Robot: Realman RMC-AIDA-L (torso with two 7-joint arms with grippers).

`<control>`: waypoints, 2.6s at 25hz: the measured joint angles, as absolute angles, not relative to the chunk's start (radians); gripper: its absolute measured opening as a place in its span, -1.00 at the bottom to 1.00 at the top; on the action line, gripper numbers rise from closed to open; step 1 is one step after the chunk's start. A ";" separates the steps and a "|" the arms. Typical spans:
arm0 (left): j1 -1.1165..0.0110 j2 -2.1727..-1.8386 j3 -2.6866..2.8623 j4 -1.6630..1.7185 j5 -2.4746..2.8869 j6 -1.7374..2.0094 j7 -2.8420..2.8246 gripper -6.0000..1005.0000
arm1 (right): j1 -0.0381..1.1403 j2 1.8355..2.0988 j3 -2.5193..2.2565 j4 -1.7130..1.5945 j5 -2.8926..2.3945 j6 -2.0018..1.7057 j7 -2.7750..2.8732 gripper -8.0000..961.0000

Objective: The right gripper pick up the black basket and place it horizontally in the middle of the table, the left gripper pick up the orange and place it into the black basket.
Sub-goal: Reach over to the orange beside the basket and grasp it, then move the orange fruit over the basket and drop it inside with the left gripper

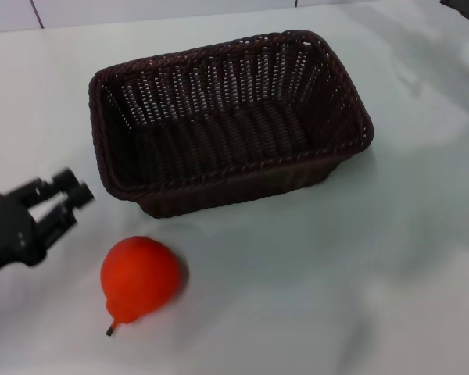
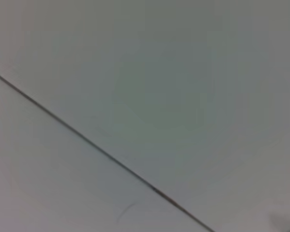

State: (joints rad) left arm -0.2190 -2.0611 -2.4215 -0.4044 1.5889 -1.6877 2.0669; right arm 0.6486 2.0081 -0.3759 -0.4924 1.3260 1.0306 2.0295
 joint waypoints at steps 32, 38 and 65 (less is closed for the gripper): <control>-0.168 -2.104 -2.371 -0.389 1.773 -1.535 2.016 0.41 | 0.677 2.013 -0.377 -0.476 1.485 0.960 1.900 0.68; -0.170 -2.103 -2.373 -0.392 1.775 -1.561 2.016 0.13 | 0.673 2.013 -0.376 -0.464 1.486 0.960 1.899 0.68; -0.371 -2.123 -2.691 -0.431 1.716 -1.878 2.021 -0.64 | 0.657 2.028 -0.376 -0.463 1.503 1.001 1.888 0.68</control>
